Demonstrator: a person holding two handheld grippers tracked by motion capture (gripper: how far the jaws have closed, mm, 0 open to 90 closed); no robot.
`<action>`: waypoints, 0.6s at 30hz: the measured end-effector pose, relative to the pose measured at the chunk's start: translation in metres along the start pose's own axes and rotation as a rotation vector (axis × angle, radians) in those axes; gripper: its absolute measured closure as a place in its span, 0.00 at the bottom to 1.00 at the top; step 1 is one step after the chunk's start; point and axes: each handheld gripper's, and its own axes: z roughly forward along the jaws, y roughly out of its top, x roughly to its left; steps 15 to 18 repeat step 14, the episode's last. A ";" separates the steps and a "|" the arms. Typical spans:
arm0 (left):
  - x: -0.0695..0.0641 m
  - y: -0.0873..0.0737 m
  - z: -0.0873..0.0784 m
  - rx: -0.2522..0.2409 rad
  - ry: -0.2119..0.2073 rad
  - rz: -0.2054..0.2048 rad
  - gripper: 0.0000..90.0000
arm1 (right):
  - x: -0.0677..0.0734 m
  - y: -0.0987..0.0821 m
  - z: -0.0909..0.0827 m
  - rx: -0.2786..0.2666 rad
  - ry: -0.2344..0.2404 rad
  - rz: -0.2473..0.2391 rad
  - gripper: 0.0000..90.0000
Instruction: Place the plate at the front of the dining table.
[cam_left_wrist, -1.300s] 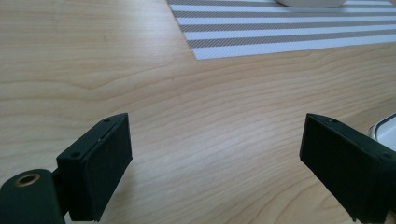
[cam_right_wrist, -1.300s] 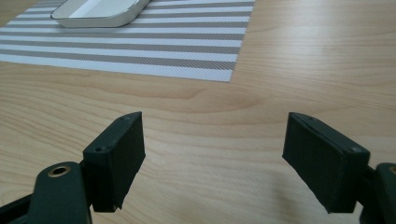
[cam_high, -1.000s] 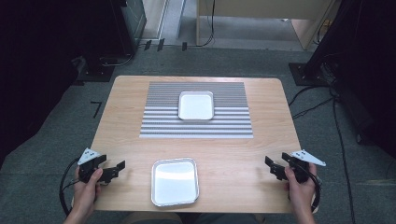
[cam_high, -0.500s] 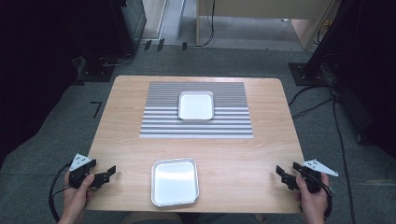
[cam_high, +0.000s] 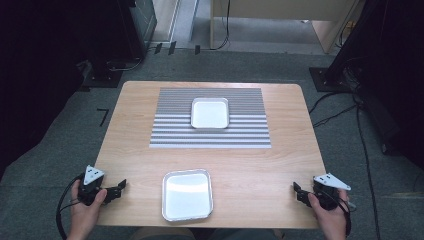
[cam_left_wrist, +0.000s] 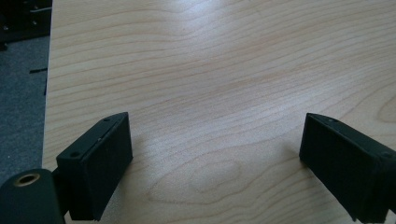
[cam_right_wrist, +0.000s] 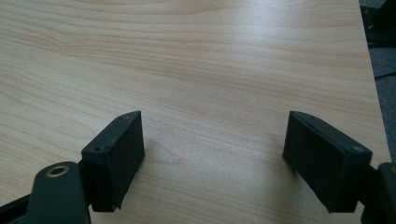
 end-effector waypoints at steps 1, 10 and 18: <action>0.000 0.000 0.000 0.000 0.001 -0.001 0.10 | 0.000 0.000 0.000 0.001 0.000 -0.001 0.22; 0.000 0.000 0.000 0.001 0.001 -0.001 0.10 | 0.000 0.000 0.000 0.003 0.003 -0.003 0.20; 0.000 0.000 0.000 0.000 -0.001 0.001 0.10 | 0.000 0.000 0.001 0.007 -0.012 0.010 0.17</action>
